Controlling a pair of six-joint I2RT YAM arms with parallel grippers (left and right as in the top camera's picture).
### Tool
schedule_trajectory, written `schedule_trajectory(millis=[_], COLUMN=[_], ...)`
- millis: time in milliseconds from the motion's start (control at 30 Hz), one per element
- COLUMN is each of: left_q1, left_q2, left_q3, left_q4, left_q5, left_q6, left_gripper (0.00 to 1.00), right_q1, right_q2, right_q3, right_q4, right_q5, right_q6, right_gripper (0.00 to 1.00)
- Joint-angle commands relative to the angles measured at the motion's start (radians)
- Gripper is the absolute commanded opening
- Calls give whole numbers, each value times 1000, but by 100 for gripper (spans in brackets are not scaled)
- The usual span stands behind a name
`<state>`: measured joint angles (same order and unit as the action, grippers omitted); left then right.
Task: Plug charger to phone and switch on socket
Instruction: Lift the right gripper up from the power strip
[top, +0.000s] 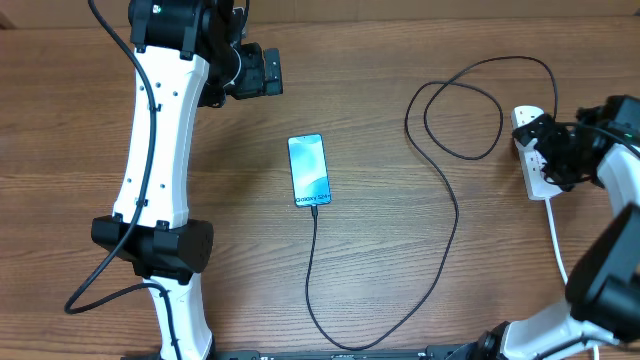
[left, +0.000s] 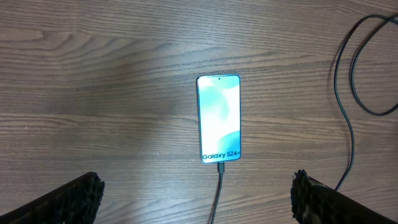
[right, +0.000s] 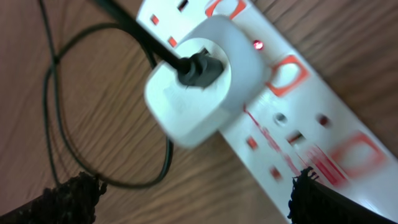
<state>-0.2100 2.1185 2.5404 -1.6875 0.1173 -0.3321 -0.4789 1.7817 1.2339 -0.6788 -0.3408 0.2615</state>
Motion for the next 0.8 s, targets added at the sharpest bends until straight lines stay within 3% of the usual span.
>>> schedule_trajectory(millis=[0,300,767], left_q1=[-6,-6,-6], left_q2=[-26,-26,-26], left_q3=[20,20,20], left_q4=[-2,-2,-2], left_q5=[6,6,6], left_q6=[22,22,22], left_gripper=[100,100,100], right_q1=[-3,-3,-3], right_q2=[-184,-522,-523], right_q3=[30,32,31], right_q4=[-50,-151,-174], right_q5=[59,60,60], right_q6=[9,20,20], right_gripper=[100,100,100])
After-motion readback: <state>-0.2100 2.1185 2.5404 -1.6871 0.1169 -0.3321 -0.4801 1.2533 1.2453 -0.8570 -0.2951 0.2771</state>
